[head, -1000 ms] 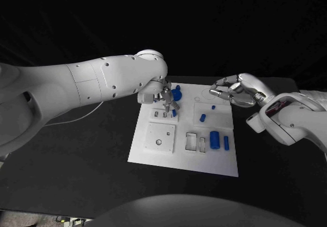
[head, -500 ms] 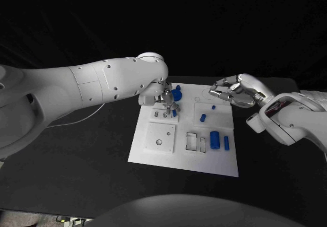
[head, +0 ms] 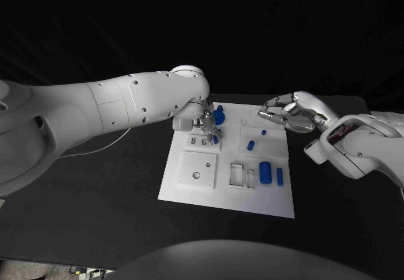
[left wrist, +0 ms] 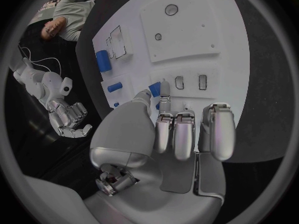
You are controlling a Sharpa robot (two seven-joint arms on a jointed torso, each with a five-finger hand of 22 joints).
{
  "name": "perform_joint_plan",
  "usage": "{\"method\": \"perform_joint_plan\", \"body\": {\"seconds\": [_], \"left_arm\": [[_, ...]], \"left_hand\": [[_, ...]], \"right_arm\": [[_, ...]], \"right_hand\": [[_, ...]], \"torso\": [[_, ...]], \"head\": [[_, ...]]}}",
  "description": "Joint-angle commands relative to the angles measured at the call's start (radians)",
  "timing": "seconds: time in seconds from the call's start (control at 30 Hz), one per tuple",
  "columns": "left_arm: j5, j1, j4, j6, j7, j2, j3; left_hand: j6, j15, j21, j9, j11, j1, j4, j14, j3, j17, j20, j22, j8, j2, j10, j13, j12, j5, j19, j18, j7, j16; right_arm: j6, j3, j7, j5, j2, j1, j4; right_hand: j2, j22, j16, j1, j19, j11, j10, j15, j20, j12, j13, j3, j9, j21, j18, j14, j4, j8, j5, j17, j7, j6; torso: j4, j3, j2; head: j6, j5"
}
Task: Assemble the parts on the task board
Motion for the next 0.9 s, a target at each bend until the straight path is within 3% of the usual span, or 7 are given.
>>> {"method": "perform_joint_plan", "body": {"seconds": [0.03,0.33,0.77,0.9], "left_arm": [[0.008,0.0,0.0,0.003,-0.057,0.005,0.001],[0.012,-0.001,-0.007,0.003,-0.058,0.007,0.001],[0.016,-0.003,-0.009,-0.009,-0.047,0.012,0.001],[0.017,-0.003,-0.012,-0.007,-0.047,0.013,0.001]], "left_hand": [[0.005,-0.007,-0.002,0.002,-0.007,0.011,-0.005,0.107,0.002,0.263,-0.007,0.223,-0.006,0.003,0.104,0.263,0.003,0.007,0.025,-0.001,0.001,0.002],[0.006,-0.008,-0.004,0.011,-0.008,0.022,-0.004,0.107,0.004,0.263,-0.008,0.222,-0.009,0.004,0.104,0.263,0.003,0.022,0.023,0.0,0.0,0.002],[0.007,-0.013,-0.004,0.054,-0.014,0.076,-0.009,0.107,0.019,0.263,-0.013,0.223,-0.018,-0.004,0.104,0.263,0.003,0.139,0.025,0.0,-0.006,0.002],[0.006,-0.014,-0.005,0.059,-0.014,0.081,-0.01,0.107,0.021,0.263,-0.014,0.222,-0.02,-0.006,0.104,0.263,0.003,0.15,0.024,0.0,-0.006,0.002]], "right_arm": [[0.016,0.0,-0.001,-0.011,0.001,-0.001,0.0],[0.018,0.0,-0.003,-0.011,0.001,-0.002,-0.001],[0.018,0.0,-0.003,-0.012,0.0,-0.003,-0.001],[0.019,0.0,-0.004,-0.012,0.0,-0.003,0.0]], "right_hand": [[-0.003,0.238,0.003,0.009,0.051,0.008,0.106,0.009,0.007,0.004,0.263,-0.003,0.0,-0.007,0.005,0.104,-0.001,0.003,-0.002,0.263,0.001,0.006],[-0.002,0.238,0.003,0.01,0.05,0.007,0.106,0.009,0.007,0.004,0.263,-0.004,0.0,-0.007,0.005,0.104,0.0,0.006,-0.002,0.263,0.0,0.01],[-0.002,0.237,0.003,0.014,0.05,0.006,0.106,0.008,0.007,0.004,0.263,-0.005,0.0,-0.008,0.006,0.104,0.0,0.01,-0.001,0.263,-0.001,0.015],[-0.002,0.237,0.003,0.014,0.05,0.006,0.106,0.008,0.007,0.004,0.263,-0.005,0.0,-0.008,0.006,0.104,0.0,0.01,-0.001,0.263,-0.001,0.015]], "torso": [[0.0006,0.0002,0.0],[0.0006,-0.0001,0.0],[0.0014,-0.0004,0.0],[0.0019,-0.0001,0.0]], "head": [[0.0,0.001],[0.0,0.0],[0.0,0.001],[0.0,0.001]]}}
